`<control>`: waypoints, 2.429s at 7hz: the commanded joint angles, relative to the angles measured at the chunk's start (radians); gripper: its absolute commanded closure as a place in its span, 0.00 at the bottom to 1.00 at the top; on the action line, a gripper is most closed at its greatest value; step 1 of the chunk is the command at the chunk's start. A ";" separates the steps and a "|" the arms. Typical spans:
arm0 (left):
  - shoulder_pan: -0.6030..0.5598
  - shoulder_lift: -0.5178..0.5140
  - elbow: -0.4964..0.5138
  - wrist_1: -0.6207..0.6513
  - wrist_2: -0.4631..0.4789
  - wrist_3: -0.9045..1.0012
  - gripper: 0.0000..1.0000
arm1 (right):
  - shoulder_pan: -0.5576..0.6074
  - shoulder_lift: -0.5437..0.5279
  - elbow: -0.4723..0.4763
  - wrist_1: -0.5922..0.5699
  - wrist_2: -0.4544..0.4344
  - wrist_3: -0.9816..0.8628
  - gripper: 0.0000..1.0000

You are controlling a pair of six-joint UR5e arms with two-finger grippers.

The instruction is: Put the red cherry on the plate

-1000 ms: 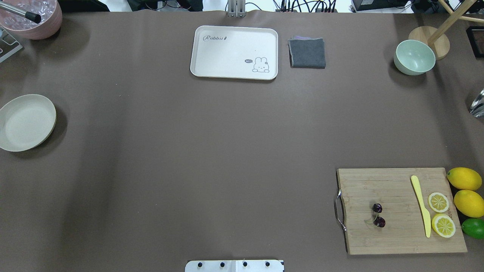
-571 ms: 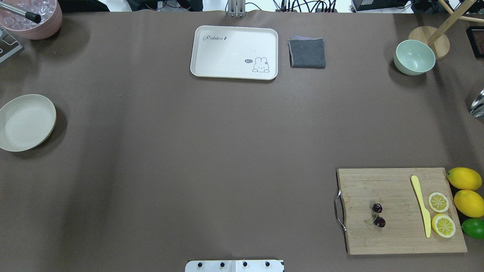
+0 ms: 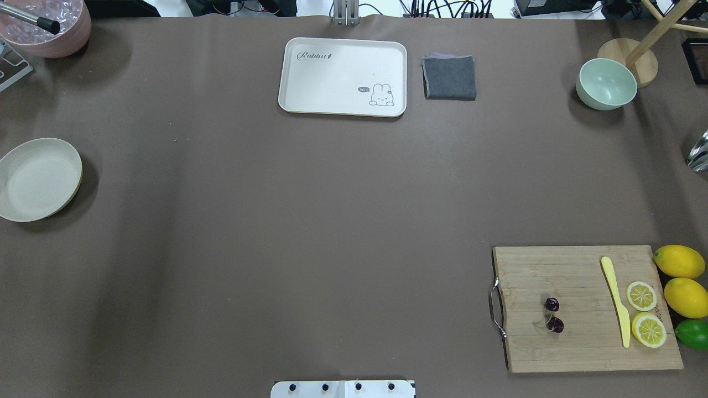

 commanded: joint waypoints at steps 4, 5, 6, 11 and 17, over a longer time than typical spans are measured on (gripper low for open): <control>0.000 0.002 0.007 -0.001 0.001 0.002 0.02 | 0.000 0.000 0.001 0.001 0.005 0.001 0.00; 0.000 0.002 0.008 -0.001 0.001 0.002 0.02 | 0.000 0.000 0.001 0.001 0.005 0.001 0.00; 0.000 0.002 0.008 -0.001 0.001 0.002 0.02 | 0.000 0.001 0.001 0.001 0.005 0.001 0.00; 0.053 -0.028 0.060 -0.220 -0.006 -0.008 0.02 | 0.000 -0.008 0.044 0.001 0.004 0.076 0.00; 0.366 -0.123 0.441 -0.676 -0.034 -0.466 0.02 | 0.000 -0.014 0.067 0.001 0.004 0.078 0.00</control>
